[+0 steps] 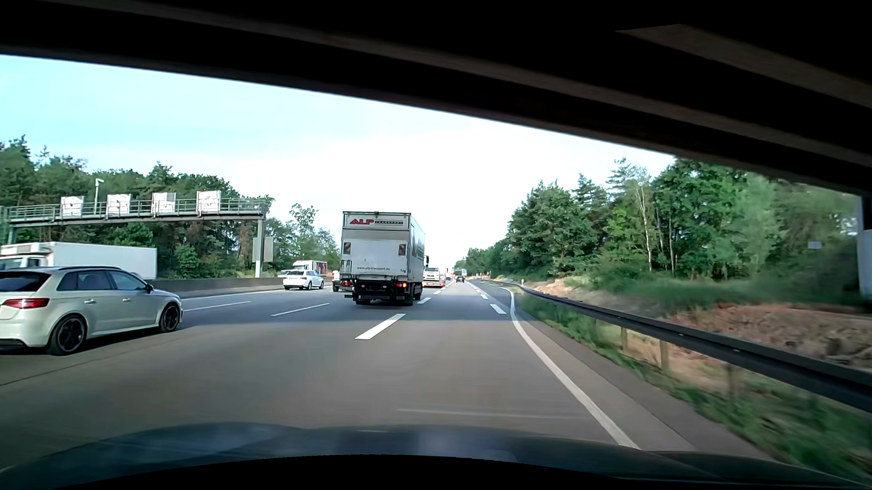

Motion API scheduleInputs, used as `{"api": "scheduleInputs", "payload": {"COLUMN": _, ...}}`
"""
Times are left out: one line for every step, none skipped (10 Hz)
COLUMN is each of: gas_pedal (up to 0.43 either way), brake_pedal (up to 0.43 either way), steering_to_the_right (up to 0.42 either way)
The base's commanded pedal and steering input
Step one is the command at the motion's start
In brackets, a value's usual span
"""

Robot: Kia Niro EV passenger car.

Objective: Follow the waypoints while adhering to traffic rules and regulations

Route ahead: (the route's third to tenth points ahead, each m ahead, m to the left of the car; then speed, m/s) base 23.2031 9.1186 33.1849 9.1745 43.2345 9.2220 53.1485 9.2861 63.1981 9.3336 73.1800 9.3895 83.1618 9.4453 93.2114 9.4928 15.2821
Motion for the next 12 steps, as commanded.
{"api": "scheduleInputs", "payload": {"gas_pedal": 0.067, "brake_pedal": 0.0, "steering_to_the_right": -0.005}}
{"api": "scheduleInputs", "payload": {"gas_pedal": 0.028, "brake_pedal": 0.0, "steering_to_the_right": -0.005}}
{"api": "scheduleInputs", "payload": {"gas_pedal": 0.0, "brake_pedal": 0.0, "steering_to_the_right": -0.005}}
{"api": "scheduleInputs", "payload": {"gas_pedal": 0.0, "brake_pedal": 0.0, "steering_to_the_right": -0.005}}
{"api": "scheduleInputs", "payload": {"gas_pedal": 0.0, "brake_pedal": 0.0, "steering_to_the_right": -0.005}}
{"api": "scheduleInputs", "payload": {"gas_pedal": 0.0, "brake_pedal": 0.0, "steering_to_the_right": -0.005}}
{"api": "scheduleInputs", "payload": {"gas_pedal": 0.0, "brake_pedal": 0.0, "steering_to_the_right": -0.005}}
{"api": "scheduleInputs", "payload": {"gas_pedal": 0.0, "brake_pedal": 0.0, "steering_to_the_right": -0.005}}
{"api": "scheduleInputs", "payload": {"gas_pedal": 0.0, "brake_pedal": 0.0, "steering_to_the_right": -0.005}}
{"api": "scheduleInputs", "payload": {"gas_pedal": 0.0, "brake_pedal": 0.0, "steering_to_the_right": -0.005}}
{"api": "scheduleInputs", "payload": {"gas_pedal": 0.0, "brake_pedal": 0.0, "steering_to_the_right": -0.005}}
{"api": "scheduleInputs", "payload": {"gas_pedal": 0.0, "brake_pedal": 0.0, "steering_to_the_right": -0.005}}
